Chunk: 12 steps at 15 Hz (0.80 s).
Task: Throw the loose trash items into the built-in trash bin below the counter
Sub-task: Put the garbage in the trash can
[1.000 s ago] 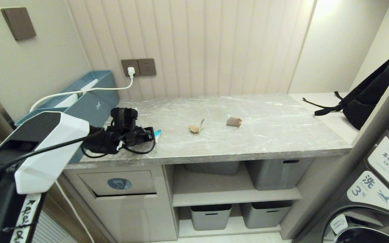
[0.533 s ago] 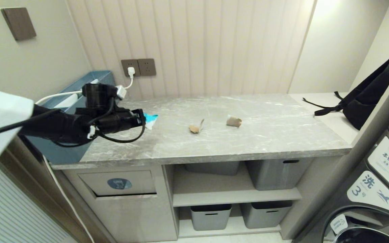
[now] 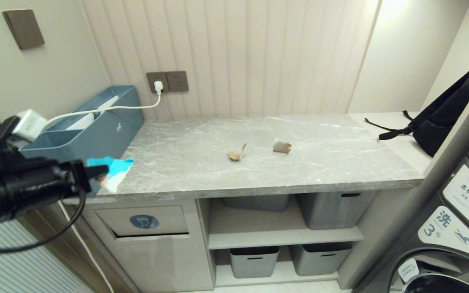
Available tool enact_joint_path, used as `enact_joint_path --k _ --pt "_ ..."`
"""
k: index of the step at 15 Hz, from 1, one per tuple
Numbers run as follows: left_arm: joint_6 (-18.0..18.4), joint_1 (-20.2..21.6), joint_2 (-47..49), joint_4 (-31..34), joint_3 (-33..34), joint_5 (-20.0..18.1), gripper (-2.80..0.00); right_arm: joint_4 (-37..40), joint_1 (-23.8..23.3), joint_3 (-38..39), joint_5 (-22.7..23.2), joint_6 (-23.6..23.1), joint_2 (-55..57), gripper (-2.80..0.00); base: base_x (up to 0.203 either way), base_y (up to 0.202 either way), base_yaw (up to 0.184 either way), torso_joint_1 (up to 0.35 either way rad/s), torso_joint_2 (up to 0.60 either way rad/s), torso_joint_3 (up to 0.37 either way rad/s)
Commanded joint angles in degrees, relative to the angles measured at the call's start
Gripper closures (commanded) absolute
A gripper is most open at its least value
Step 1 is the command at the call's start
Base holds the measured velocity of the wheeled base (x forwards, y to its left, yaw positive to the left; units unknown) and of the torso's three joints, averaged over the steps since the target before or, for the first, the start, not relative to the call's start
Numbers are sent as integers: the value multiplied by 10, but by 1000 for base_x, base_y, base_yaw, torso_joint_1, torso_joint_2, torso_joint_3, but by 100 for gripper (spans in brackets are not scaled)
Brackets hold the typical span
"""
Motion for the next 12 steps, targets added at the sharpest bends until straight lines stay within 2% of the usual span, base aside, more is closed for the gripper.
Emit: enact_joint_path --k 1,3,5,7,12 --pt "1 19 -149 -4 103 0 0 0 0 0 1 0 0 0 0 0 0 0 0 0" --pt "17 31 -211 -7 168 1 0 0 0 0 0 0 0 0 0 0 0 0 0 0" --pt "55 35 -255 -7 207 2 0 0 0 0 0 0 0 0 0 0 0 0 0 0" --pt "72 35 -272 -7 238 2 0 0 0 0 0 0 0 0 0 0 0 0 0 0" --pt "94 35 -277 -7 241 2 0 0 0 0 0 -1 0 0 0 0 0 0 0 0"
